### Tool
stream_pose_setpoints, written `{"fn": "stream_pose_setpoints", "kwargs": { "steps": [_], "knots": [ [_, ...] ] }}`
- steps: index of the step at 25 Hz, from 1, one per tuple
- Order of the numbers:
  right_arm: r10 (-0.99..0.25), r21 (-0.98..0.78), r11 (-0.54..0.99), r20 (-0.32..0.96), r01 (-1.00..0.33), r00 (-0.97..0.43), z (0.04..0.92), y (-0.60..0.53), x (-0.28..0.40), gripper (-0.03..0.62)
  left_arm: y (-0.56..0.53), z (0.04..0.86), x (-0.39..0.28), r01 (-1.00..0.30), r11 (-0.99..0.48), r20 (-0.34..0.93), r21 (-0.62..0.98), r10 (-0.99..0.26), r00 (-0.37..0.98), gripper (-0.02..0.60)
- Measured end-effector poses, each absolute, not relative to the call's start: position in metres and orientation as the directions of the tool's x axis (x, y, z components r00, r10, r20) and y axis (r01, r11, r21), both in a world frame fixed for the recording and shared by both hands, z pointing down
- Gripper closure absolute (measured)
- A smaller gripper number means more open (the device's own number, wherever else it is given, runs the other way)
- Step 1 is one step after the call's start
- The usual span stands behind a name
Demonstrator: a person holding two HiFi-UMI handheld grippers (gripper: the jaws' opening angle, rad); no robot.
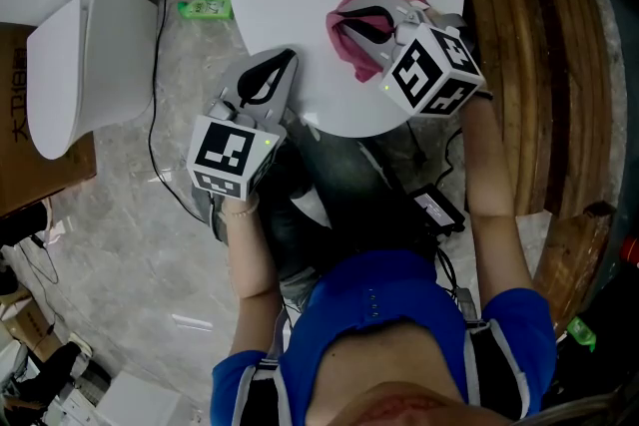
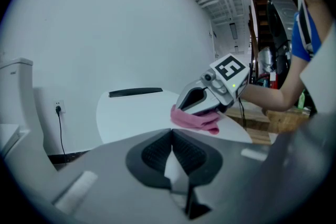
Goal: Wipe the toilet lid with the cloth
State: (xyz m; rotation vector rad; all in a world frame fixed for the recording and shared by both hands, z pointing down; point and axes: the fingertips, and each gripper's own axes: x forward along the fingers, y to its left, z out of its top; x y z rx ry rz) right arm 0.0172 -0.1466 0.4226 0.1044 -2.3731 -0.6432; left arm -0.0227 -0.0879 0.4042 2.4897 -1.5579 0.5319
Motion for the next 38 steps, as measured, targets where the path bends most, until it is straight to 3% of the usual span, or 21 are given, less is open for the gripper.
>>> {"fn": "stream_pose_setpoints", "kwargs": {
  "steps": [38],
  "knots": [
    [-0.138,0.498,0.835,0.6,0.233,-0.788,0.425,-0.114,-0.036,0.585,-0.078,0.404,-0.056,-0.937,-0.342,0.382,-0.076,-0.878,0.289,0.579]
  ]
}}
